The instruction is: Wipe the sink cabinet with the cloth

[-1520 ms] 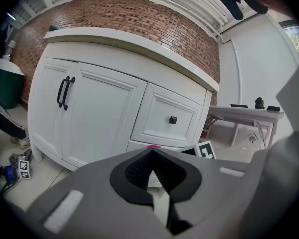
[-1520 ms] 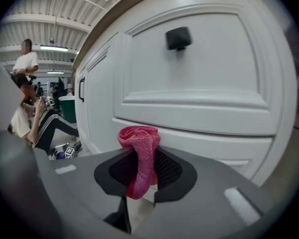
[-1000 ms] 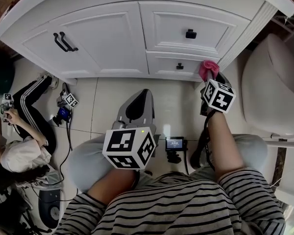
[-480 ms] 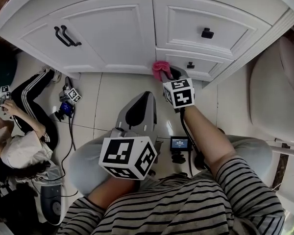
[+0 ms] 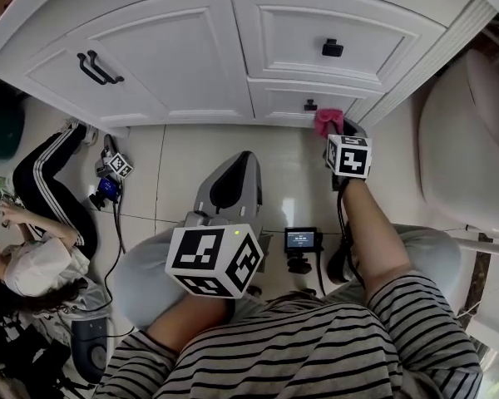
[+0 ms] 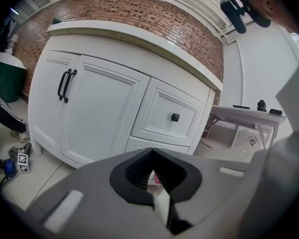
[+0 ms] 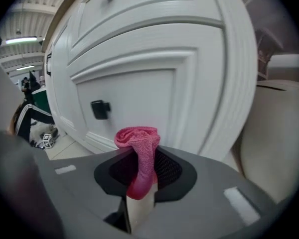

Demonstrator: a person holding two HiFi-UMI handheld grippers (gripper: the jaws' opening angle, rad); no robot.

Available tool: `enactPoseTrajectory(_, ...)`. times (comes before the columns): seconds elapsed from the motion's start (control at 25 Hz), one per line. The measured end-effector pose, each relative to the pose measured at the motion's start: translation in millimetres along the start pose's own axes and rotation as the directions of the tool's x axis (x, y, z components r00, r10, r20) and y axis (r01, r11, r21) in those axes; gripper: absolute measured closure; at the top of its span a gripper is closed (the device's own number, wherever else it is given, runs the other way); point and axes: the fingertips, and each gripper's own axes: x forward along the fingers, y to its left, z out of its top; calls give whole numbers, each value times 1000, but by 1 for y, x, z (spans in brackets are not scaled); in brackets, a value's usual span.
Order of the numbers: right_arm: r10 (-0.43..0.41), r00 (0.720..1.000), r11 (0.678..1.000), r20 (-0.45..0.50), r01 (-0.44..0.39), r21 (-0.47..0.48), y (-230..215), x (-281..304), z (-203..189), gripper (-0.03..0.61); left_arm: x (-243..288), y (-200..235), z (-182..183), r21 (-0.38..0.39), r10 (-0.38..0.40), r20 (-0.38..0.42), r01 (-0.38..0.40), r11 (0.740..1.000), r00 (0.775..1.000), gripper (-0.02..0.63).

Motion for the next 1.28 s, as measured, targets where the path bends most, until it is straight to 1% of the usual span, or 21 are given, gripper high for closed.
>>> enactPoseTrajectory(0.08,-62,998,997,-23,63,37,-33,-12,-5,486,0,-5,1,16,-6,4,6,1000,1000,615)
enactPoseTrajectory(0.12,-85,996,995,-32,87,40,-43,-19,-5,483,-1,-8,2,25,-8,8,7,1000,1000,615)
enactPoseTrajectory(0.2,-124,992,991,-24,125,38,-50,-35,4,491,-3,-10,5,49,-5,19,4,999,1000,615)
enactPoseTrajectory(0.24,-129,992,991,-4,130,45,-49,-45,14,491,-4,-11,8,63,-2,28,0,998,1000,615)
enactPoseTrajectory(0.36,-107,990,993,92,102,57,-40,-86,58,491,-8,-17,15,123,8,60,-16,992,998,615)
enactPoseTrajectory(0.48,-58,977,998,208,53,29,-24,-145,104,491,-15,-27,17,205,17,87,-35,978,996,615)
enactPoseTrajectory(0.56,-21,957,1000,289,21,3,-12,-189,130,491,-20,-35,19,250,15,101,-40,967,995,615)
enactPoseTrajectory(0.68,25,914,1000,406,-25,-6,5,-252,151,491,-26,-45,29,294,8,131,-47,955,991,615)
enactPoseTrajectory(0.8,50,874,998,483,-63,11,20,-298,145,491,-34,-48,38,316,13,164,-64,947,986,615)
enactPoseTrajectory(0.92,42,853,999,520,-49,0,27,-322,123,491,-41,-47,36,316,26,173,-81,945,985,615)
enactPoseTrajectory(1.0,28,851,1000,524,-29,-7,27,-326,110,491,-44,-48,31,313,33,164,-84,946,986,615)
enactPoseTrajectory(1.08,19,861,1000,509,-29,11,27,-324,101,491,-48,-50,25,313,29,146,-74,947,989,615)
enactPoseTrajectory(1.16,15,867,999,498,-28,19,26,-321,96,491,-50,-53,19,316,20,133,-61,947,991,615)
enactPoseTrajectory(1.28,6,865,1000,501,-17,17,23,-315,95,491,-50,-51,17,318,15,135,-58,946,991,615)
